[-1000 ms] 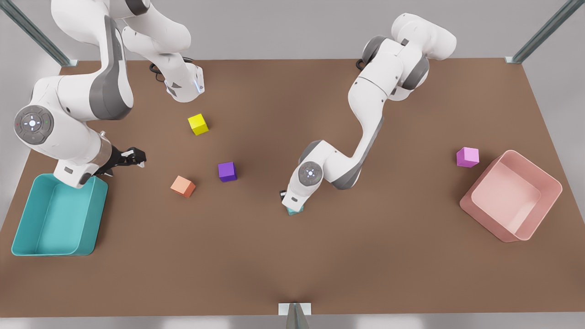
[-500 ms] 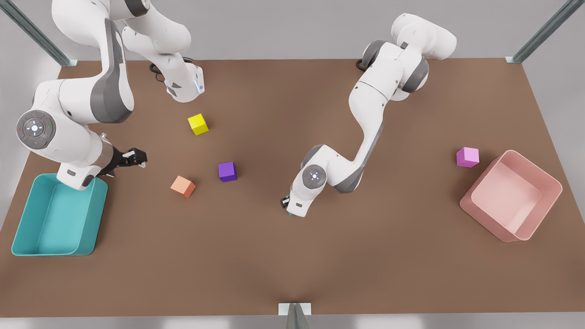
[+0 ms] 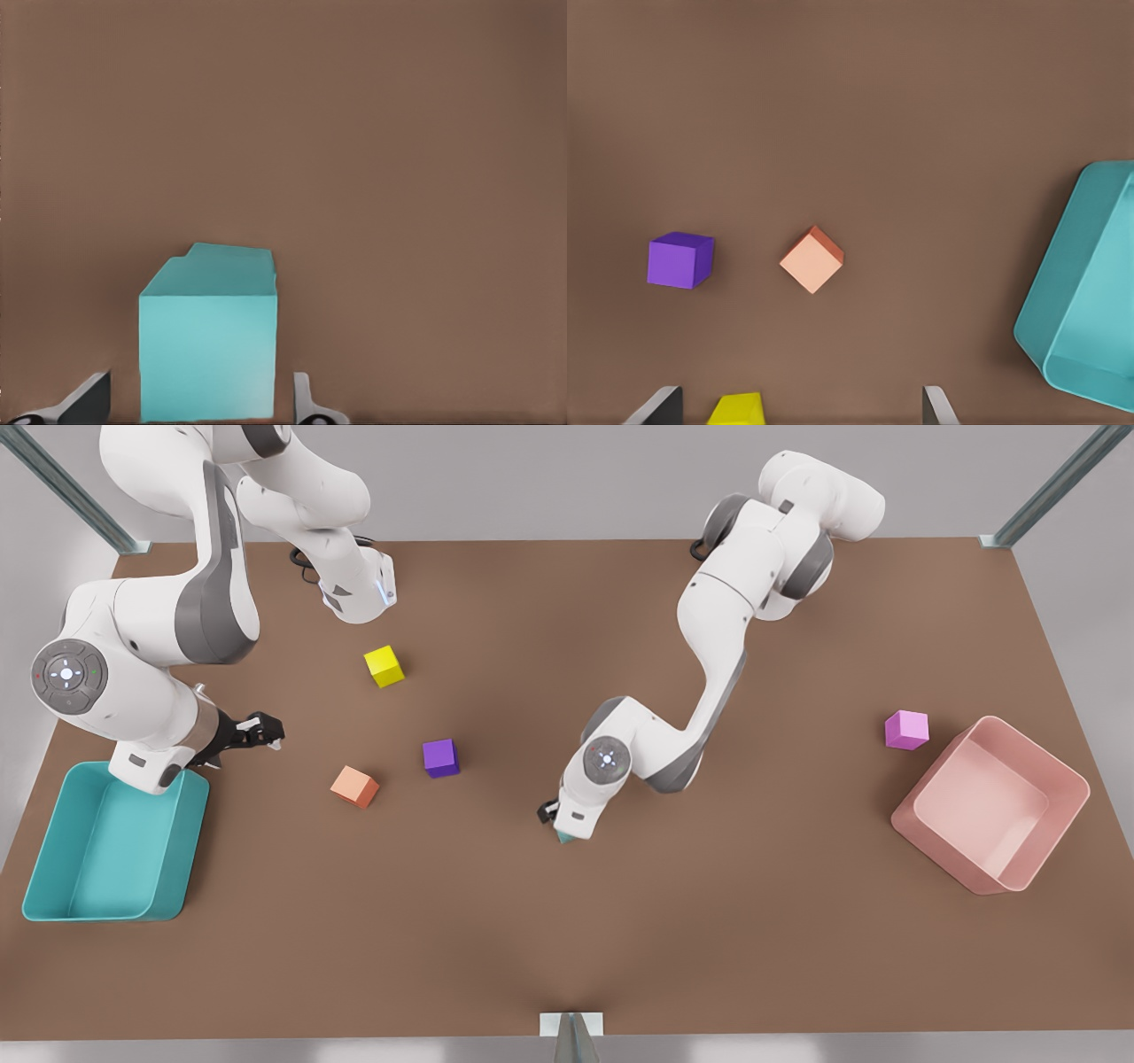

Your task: Stack the two blue cubes on top of each other

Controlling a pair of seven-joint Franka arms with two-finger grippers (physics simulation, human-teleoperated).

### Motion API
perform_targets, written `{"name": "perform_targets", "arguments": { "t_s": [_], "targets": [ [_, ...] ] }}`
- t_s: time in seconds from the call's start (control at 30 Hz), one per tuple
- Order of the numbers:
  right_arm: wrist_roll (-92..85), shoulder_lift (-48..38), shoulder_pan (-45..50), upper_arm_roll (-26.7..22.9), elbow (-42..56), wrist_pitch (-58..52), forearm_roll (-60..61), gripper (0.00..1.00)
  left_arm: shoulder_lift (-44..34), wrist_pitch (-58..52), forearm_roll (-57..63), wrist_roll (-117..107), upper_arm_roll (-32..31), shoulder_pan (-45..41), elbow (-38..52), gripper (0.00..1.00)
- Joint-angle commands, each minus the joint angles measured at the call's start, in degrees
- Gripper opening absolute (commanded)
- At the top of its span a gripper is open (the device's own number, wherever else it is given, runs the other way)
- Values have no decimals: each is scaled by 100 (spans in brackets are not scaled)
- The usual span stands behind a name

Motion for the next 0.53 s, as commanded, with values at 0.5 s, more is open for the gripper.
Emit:
{"name": "perform_targets", "arguments": {
  "t_s": [0.5],
  "targets": [
    [-13, 4, 0, 0, 30, -4, -26, 100, -3912, -4235, 1182, 6239, -702, 3798, -1543, 100]
  ]
}}
